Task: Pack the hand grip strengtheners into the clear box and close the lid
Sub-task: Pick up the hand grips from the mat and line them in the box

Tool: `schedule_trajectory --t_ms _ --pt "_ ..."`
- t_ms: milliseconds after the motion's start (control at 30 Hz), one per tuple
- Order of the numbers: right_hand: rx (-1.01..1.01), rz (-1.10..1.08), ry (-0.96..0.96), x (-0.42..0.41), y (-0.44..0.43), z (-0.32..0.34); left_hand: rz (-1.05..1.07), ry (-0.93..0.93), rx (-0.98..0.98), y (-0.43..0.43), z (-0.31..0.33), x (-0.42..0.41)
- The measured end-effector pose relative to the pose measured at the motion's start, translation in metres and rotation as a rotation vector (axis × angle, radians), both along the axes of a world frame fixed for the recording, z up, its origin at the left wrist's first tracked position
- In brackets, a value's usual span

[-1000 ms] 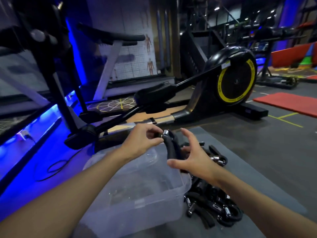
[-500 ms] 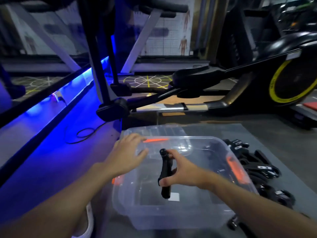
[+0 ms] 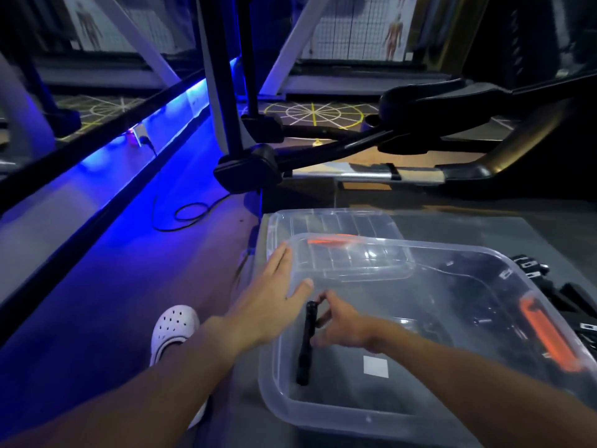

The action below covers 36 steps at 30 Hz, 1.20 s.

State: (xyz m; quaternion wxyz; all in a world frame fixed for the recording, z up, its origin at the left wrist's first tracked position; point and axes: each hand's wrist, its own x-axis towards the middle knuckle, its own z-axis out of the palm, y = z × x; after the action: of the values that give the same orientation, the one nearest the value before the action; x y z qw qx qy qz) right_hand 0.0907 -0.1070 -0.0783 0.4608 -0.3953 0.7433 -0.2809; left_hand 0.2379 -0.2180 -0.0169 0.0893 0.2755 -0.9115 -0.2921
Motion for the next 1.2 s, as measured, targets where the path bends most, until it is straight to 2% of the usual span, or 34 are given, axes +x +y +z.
schedule_trajectory --t_ms 67,200,433,667,767,900,1000,1133,1200 --pt "-0.027 0.002 -0.021 0.001 -0.010 -0.008 -0.032 0.009 0.025 -0.004 -0.001 0.004" --pt "0.023 0.169 -0.130 0.007 -0.013 -0.013 -0.061 -0.007 0.042 -0.009 -0.004 0.008" --pt "0.011 0.252 0.136 0.012 -0.017 -0.027 -0.084 -0.014 0.037 -0.007 -0.002 0.009" --pt "0.031 0.265 0.139 0.012 -0.018 -0.027 -0.106 -0.052 0.029 -0.005 0.002 0.011" --pt "0.053 0.286 0.093 0.006 -0.015 -0.021 -0.104 -0.071 -0.032 -0.006 0.005 0.007" --pt "0.072 0.188 0.041 -0.014 0.000 0.002 -0.067 -0.090 -0.168 -0.003 0.020 -0.004" --pt "0.000 0.093 0.157 -0.034 0.024 0.031 -0.117 -0.013 -0.287 0.015 0.037 -0.019" --pt "-0.262 -0.204 0.197 -0.063 0.075 0.078 -0.245 0.207 -0.287 0.069 0.065 -0.051" --pt "-0.389 -0.325 0.250 -0.074 0.108 0.101 -0.330 0.245 -0.237 0.103 0.073 -0.064"
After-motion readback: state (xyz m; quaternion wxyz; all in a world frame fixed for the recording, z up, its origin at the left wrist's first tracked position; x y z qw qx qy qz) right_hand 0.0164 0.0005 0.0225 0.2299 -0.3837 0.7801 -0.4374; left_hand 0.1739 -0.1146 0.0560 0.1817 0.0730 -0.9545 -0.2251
